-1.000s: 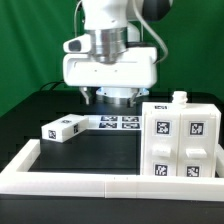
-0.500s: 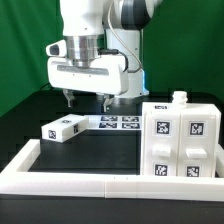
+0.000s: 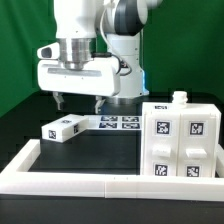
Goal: Assemble cabinet
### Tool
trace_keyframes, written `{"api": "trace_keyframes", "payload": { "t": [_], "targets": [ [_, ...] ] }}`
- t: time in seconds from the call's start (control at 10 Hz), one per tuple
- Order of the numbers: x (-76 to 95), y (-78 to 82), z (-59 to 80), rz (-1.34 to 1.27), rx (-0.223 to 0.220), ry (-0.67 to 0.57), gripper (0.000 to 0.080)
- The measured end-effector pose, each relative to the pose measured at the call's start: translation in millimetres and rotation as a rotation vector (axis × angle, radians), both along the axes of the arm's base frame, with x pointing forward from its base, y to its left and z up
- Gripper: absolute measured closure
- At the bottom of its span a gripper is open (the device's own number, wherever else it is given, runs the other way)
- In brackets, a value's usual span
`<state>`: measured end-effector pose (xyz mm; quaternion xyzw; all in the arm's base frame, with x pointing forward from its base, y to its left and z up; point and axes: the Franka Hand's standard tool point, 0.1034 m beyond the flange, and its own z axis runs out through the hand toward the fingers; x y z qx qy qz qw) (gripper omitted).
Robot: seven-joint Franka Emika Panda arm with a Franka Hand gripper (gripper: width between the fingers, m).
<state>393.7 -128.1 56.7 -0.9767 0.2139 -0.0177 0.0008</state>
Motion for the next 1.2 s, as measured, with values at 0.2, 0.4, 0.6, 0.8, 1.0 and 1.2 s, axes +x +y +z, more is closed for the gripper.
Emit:
{"api": "trace_keyframes", "payload": {
  "t": [0.2, 0.4, 0.6, 0.8, 1.0, 1.2],
  "targets": [
    [-6.8, -16.1, -4.5, 0.022, -0.007, -0.001, 0.0002],
    [-12.7, -26.8, -11.2, 0.043, -0.011, 0.009, 0.0002],
    [-16.1, -29.7, -21.1, 0.056, -0.017, 0.019, 0.0002],
    [-17.1, -30.9, -30.6, 0.059, -0.019, 0.030, 0.0002],
    [-24.1, -27.0, -45.4, 0.072, -0.016, 0.058, 0.0002],
    [-25.1, -21.7, -49.1, 0.083, -0.012, 0.067, 0.0002]
  ]
}}
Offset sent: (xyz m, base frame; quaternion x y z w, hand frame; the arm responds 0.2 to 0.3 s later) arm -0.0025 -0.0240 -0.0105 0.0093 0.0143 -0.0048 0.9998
